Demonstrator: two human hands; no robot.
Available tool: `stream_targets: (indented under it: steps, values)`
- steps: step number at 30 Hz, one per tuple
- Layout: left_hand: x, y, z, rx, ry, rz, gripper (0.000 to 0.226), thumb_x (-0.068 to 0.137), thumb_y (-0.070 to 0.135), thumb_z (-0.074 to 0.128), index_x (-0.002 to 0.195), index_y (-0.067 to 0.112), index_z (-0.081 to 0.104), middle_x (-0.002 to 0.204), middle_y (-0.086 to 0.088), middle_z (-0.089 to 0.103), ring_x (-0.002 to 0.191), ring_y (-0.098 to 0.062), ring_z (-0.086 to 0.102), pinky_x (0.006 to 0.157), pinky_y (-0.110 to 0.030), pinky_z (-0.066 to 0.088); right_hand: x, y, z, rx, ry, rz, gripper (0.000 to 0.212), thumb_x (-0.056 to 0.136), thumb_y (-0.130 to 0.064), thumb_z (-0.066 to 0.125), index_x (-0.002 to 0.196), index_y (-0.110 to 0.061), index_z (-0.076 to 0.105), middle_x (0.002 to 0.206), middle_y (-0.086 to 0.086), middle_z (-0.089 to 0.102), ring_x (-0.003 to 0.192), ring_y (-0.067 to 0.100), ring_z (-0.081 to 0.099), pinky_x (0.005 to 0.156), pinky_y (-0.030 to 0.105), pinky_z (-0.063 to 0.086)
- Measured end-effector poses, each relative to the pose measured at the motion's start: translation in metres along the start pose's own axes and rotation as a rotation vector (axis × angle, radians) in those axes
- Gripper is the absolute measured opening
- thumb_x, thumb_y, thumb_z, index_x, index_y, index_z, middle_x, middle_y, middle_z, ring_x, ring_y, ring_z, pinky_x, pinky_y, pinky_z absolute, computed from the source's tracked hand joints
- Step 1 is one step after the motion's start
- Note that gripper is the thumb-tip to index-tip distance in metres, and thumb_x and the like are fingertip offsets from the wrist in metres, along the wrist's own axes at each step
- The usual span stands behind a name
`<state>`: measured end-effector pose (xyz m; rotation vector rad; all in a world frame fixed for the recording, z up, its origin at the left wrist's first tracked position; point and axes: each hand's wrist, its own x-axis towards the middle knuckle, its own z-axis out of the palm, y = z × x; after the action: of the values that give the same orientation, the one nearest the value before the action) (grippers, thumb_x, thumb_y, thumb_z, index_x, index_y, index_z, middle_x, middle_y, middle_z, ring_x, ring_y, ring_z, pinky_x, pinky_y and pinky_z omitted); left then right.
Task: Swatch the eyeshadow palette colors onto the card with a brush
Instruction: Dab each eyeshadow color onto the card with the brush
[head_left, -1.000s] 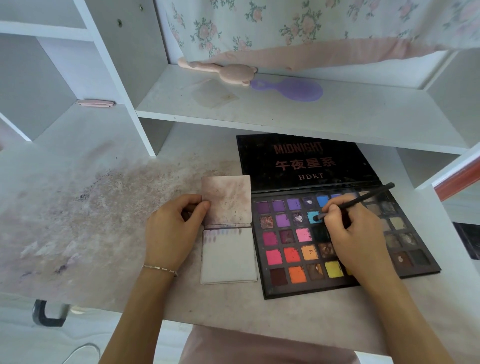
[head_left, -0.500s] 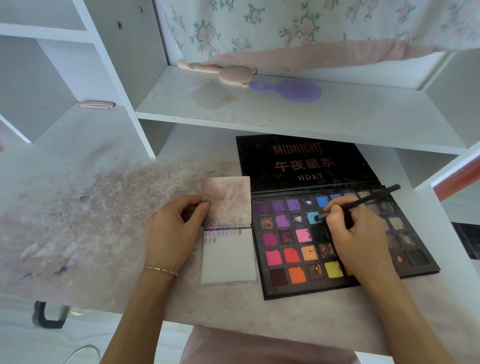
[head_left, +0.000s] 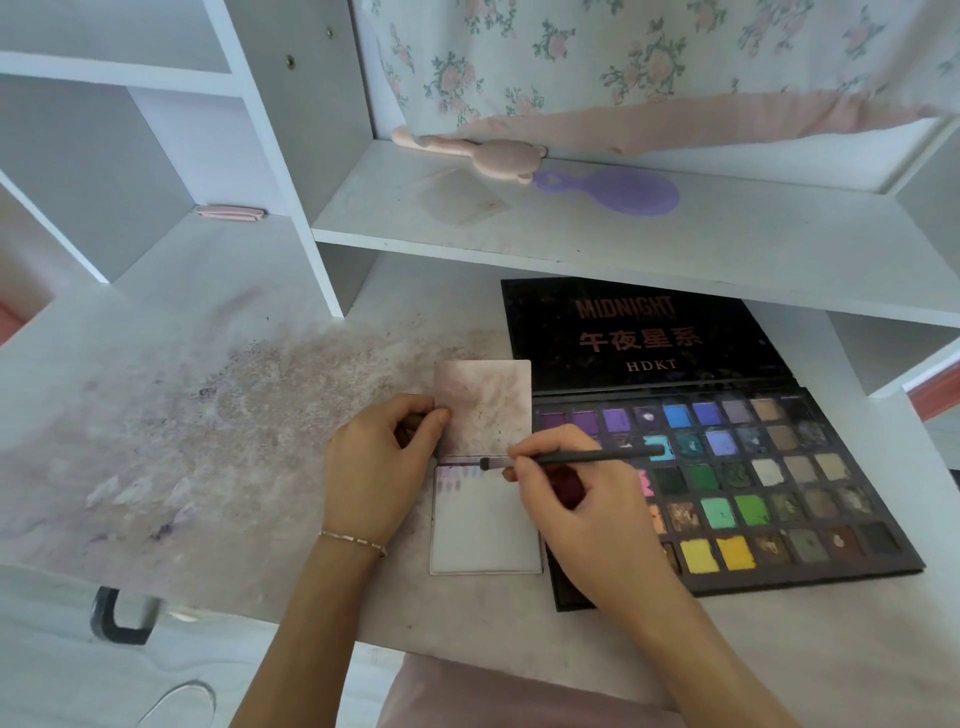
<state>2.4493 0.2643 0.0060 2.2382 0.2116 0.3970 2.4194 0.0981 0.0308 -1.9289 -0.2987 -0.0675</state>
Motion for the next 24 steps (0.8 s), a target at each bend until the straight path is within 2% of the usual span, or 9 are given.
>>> stream_targets:
  steps: [2, 6, 12, 18, 24]
  values:
    - [0.0, 0.0, -0.0003, 0.005, -0.001, 0.001, 0.006, 0.08, 0.026, 0.066, 0.082, 0.023, 0.07, 0.063, 0.025, 0.055, 0.064, 0.004, 0.053, 0.059, -0.012, 0.037, -0.0001, 0.0006, 0.0037, -0.027, -0.023, 0.0, 0.021, 0.085, -0.013, 0.058, 0.08, -0.033, 0.056, 0.08, -0.011, 0.062, 0.074, 0.007, 0.059, 0.062, 0.021, 0.049]
    - [0.0, 0.0003, -0.0003, -0.006, 0.002, 0.002, 0.006, 0.08, 0.025, 0.066, 0.082, 0.021, 0.071, 0.062, 0.024, 0.055, 0.062, 0.003, 0.053, 0.06, -0.014, 0.039, -0.0002, 0.0014, 0.0051, -0.039, -0.066, 0.009, 0.023, 0.084, -0.01, 0.059, 0.078, -0.032, 0.056, 0.077, -0.006, 0.063, 0.076, 0.006, 0.058, 0.066, 0.018, 0.048]
    - [-0.0002, 0.0013, -0.0007, -0.007, -0.004, 0.005, 0.007, 0.08, 0.026, 0.065, 0.082, 0.022, 0.07, 0.063, 0.023, 0.055, 0.064, 0.004, 0.054, 0.06, -0.012, 0.039, 0.0, 0.0011, 0.0059, -0.077, -0.101, 0.035, 0.023, 0.083, -0.013, 0.059, 0.077, -0.035, 0.055, 0.077, -0.009, 0.063, 0.079, 0.004, 0.057, 0.067, 0.016, 0.047]
    - [-0.0003, 0.0015, -0.0007, -0.01, -0.01, -0.001, 0.007, 0.08, 0.027, 0.065, 0.083, 0.023, 0.07, 0.065, 0.021, 0.057, 0.064, 0.003, 0.054, 0.062, -0.015, 0.042, 0.0004, 0.001, 0.0066, -0.114, -0.112, 0.045, 0.021, 0.083, -0.014, 0.058, 0.076, -0.033, 0.054, 0.078, -0.006, 0.063, 0.078, 0.007, 0.056, 0.067, 0.025, 0.047]
    - [-0.0001, 0.0018, -0.0006, -0.002, -0.01, -0.009, 0.009, 0.08, 0.026, 0.065, 0.085, 0.021, 0.071, 0.065, 0.021, 0.056, 0.063, 0.005, 0.053, 0.061, -0.014, 0.042, 0.0011, 0.0017, 0.0072, -0.147, -0.14, 0.064, 0.011, 0.083, -0.013, 0.059, 0.081, -0.023, 0.059, 0.078, -0.003, 0.062, 0.075, 0.008, 0.055, 0.067, 0.025, 0.047]
